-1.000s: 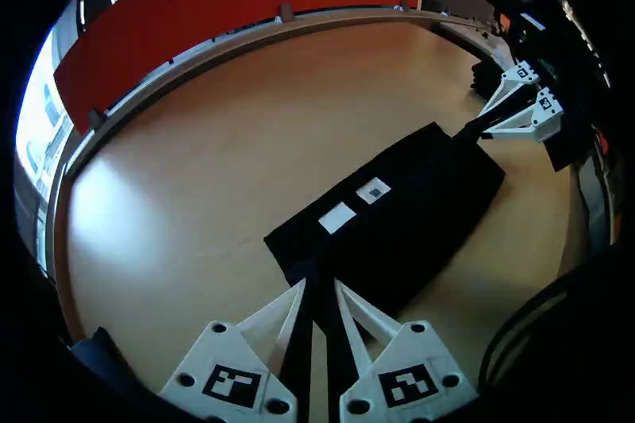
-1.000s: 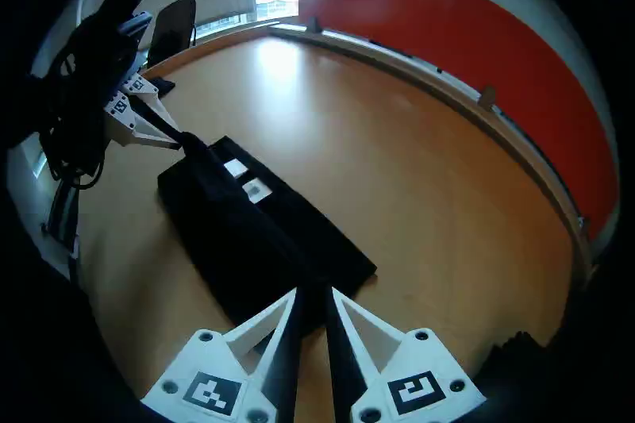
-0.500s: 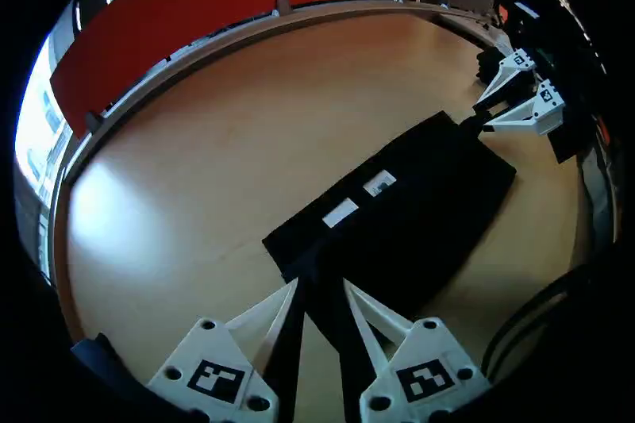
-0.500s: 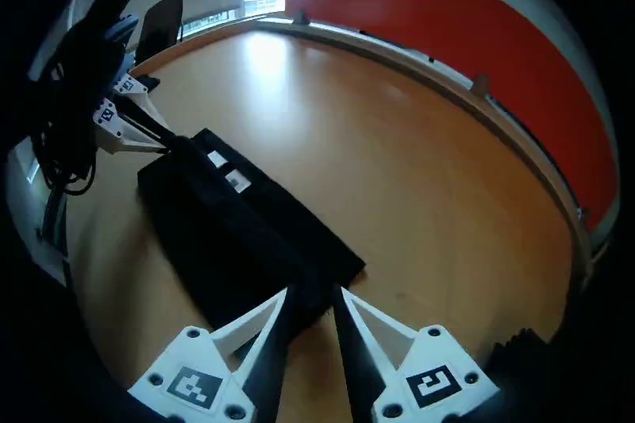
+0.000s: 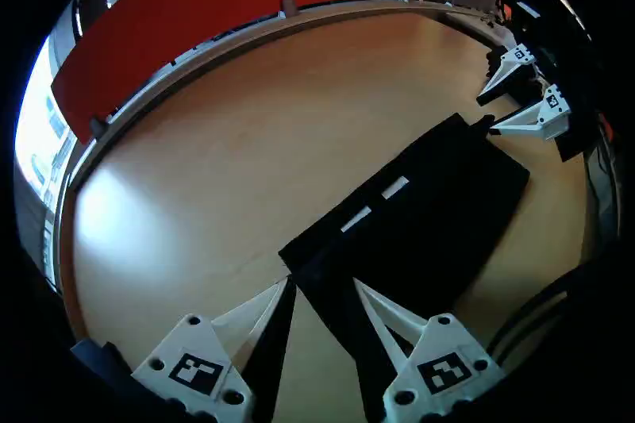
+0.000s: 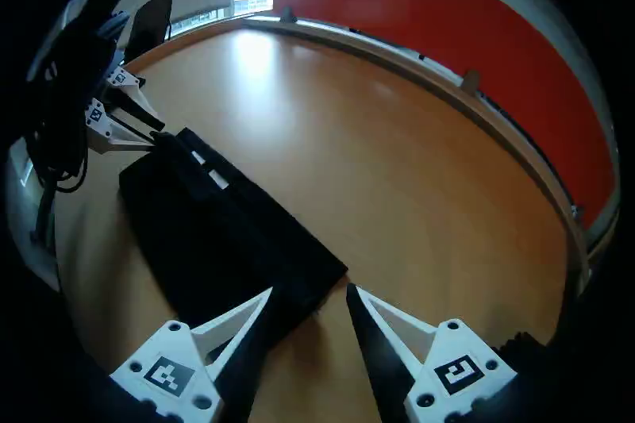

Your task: Fold towel

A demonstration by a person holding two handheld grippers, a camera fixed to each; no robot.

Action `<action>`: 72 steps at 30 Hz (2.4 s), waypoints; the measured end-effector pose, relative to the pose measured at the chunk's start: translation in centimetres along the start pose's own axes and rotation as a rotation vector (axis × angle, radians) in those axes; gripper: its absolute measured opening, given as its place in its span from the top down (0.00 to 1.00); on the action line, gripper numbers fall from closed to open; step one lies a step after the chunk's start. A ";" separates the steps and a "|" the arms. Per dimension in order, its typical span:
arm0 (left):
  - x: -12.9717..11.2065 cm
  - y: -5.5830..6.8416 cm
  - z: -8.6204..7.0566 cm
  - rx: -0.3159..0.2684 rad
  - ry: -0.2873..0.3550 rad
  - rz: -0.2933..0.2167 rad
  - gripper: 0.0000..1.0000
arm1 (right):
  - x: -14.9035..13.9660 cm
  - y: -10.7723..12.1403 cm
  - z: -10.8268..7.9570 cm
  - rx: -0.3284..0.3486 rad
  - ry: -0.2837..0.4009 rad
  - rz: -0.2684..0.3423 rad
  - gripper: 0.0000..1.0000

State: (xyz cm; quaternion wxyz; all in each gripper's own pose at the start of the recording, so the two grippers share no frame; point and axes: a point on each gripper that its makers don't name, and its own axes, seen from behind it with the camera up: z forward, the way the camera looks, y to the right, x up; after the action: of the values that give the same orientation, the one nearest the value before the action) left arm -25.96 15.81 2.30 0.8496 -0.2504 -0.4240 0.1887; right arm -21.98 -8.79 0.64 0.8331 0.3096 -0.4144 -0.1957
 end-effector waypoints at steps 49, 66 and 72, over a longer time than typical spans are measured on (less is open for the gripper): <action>-6.3 1.6 -6.9 0.045 0.019 -0.200 0.01 | -4.1 -4.4 -6.1 -0.020 0.071 0.076 0.02; -8.5 1.7 -8.9 0.101 0.062 -0.262 0.01 | -4.6 -5.4 -5.6 0.013 0.089 0.045 0.02; -9.4 1.9 -9.9 0.121 0.087 -0.290 0.01 | -5.2 -6.0 -5.1 0.041 0.071 0.022 0.04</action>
State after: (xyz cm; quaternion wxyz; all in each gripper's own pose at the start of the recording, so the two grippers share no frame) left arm -23.40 9.68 -9.80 0.8991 -0.1429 -0.4063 0.0784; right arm -21.26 -8.34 -8.71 0.8430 0.3287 -0.3918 -0.1667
